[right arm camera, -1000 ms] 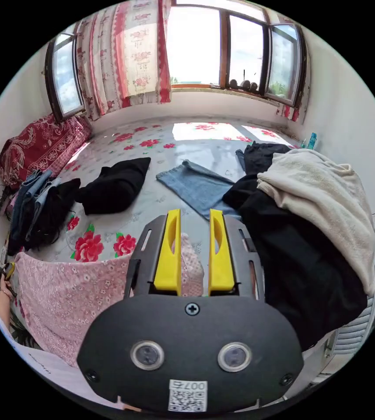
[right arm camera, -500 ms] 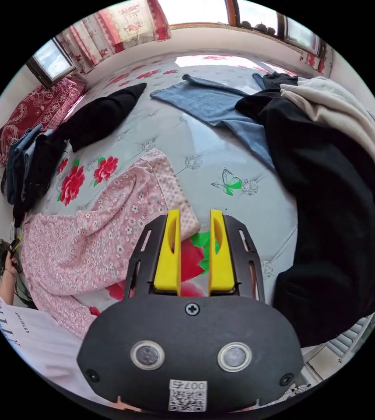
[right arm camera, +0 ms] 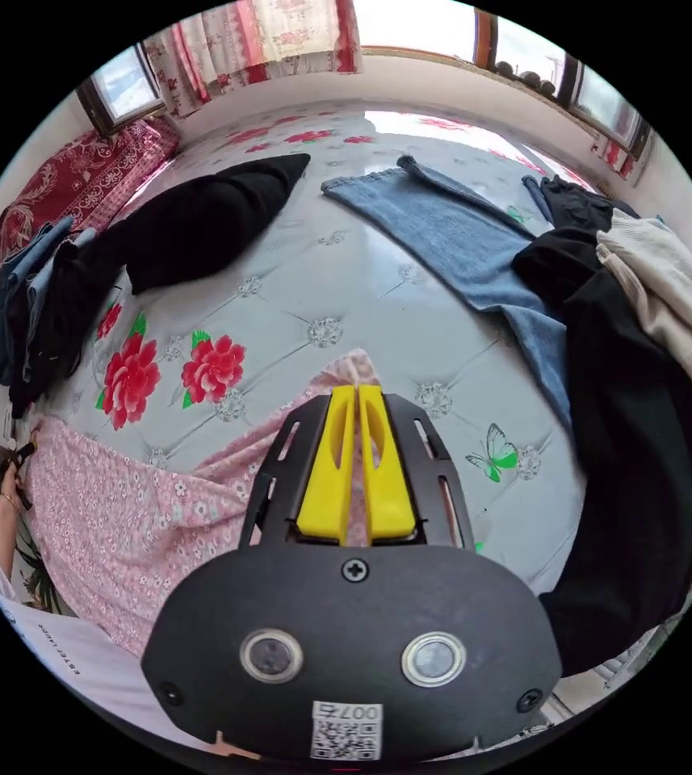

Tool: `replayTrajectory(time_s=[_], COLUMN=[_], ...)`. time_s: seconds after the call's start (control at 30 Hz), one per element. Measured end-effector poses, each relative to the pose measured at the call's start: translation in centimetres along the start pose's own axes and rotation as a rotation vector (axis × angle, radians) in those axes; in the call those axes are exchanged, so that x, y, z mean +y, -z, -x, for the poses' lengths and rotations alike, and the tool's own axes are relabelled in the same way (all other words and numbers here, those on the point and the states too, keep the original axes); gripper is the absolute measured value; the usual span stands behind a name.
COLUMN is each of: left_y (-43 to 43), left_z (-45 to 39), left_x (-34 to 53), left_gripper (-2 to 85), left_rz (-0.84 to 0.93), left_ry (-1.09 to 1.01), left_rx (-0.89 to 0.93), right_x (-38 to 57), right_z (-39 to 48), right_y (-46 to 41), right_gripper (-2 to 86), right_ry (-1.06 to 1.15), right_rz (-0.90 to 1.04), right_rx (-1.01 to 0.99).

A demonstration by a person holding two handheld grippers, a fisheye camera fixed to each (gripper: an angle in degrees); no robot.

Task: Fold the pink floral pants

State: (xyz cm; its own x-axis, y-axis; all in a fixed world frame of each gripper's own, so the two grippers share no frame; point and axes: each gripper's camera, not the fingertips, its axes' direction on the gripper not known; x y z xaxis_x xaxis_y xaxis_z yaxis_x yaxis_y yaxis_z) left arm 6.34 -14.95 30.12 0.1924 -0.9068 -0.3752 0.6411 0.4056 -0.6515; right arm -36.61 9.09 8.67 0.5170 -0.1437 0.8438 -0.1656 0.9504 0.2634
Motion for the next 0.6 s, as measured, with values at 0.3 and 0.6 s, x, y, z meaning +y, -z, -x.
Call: replayTrajectory(time_s=[0.3,0.6], left_y=[7.9,2.9], left_z=[3.8,3.1], left_x=[7.0,1.9], left_gripper=[-0.9,-0.7], left_rz=[-0.299,-0.227], left_ry=[0.188,0.321], left_rx=[0.184,0.262], right_x=[14.3,3.4], right_z=[-2.5,-3.7], right_y=[21.2,18.2], right_gripper=[-0.1,4.0], right_ry=[-0.405,-0.349], right_rz=[-0.596,-0.530], right_rx=[0.052,0.142])
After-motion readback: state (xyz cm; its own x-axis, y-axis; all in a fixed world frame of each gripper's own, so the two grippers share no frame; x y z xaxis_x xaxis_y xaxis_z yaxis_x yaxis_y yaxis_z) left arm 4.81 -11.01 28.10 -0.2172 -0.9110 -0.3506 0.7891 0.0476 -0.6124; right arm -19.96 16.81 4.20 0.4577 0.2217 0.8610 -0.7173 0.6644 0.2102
